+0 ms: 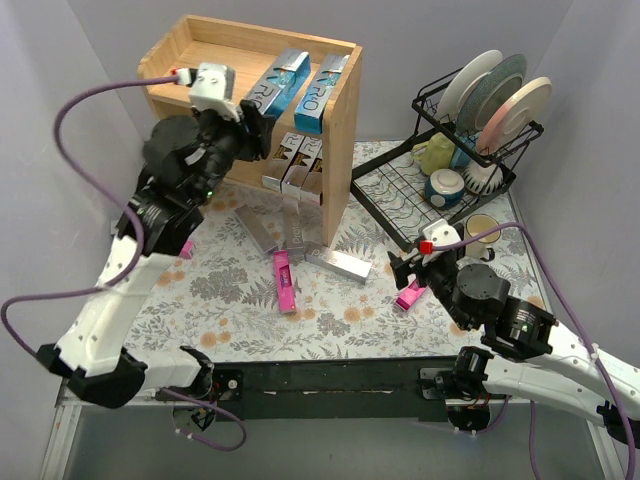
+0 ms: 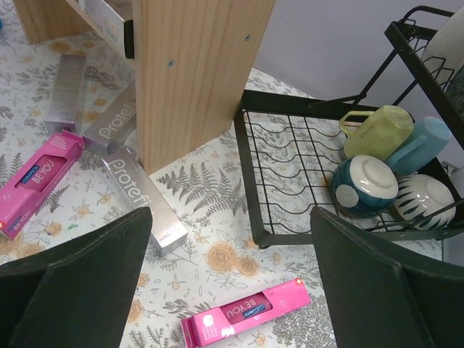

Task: Place and organize the toothpastes onto the shelf
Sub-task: Place the toothpaste on the shelf.

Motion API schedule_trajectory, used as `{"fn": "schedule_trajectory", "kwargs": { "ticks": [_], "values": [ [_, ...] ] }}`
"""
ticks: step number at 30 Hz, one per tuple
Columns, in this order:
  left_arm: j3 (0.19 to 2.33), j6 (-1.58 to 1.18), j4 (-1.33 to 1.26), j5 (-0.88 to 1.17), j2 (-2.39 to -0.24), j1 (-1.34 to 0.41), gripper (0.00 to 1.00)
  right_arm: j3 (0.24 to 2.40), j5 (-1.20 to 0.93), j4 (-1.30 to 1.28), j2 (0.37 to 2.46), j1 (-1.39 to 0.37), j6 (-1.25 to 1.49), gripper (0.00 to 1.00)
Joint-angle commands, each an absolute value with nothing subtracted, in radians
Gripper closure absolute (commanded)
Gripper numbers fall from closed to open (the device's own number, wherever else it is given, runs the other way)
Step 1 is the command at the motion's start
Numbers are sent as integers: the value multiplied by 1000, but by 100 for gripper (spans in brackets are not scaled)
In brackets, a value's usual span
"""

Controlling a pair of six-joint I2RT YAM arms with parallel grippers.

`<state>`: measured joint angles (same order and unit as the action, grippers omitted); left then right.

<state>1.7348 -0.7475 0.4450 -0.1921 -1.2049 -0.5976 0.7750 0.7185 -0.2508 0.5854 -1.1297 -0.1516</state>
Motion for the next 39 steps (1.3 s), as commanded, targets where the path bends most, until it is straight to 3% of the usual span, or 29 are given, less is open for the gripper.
{"fn": "schedule_trajectory", "kwargs": {
  "ticks": [1,9,11,12,16,21,25,27,39],
  "values": [
    [1782,-697,428,-333,-1293,-589,89,762,719,-207,578,-1129,-130,1],
    [1885,-689,422,-373,-1422,-574,80,753,704,-233,568,-1129,-120,1],
    [1894,-690,425,-332,-1437,-574,72,749,703,-233,557,-1129,-115,2],
    [1901,-692,431,-316,-1443,-574,61,747,703,-233,555,-1129,-117,1],
    [1907,-719,457,-275,-1450,-574,38,744,706,-233,546,-1129,-117,1],
    [1899,-756,442,-252,-1422,-574,23,742,700,-238,548,-1129,-113,1],
    [1904,-807,419,-308,-1419,-568,21,742,692,-238,551,-1129,-110,2],
    [1902,-851,405,-327,-1419,-536,26,744,687,-236,552,-1129,-107,1],
    [1976,-1103,390,-16,-1534,-351,35,741,684,-250,551,-1129,-92,2]
  ]
}}
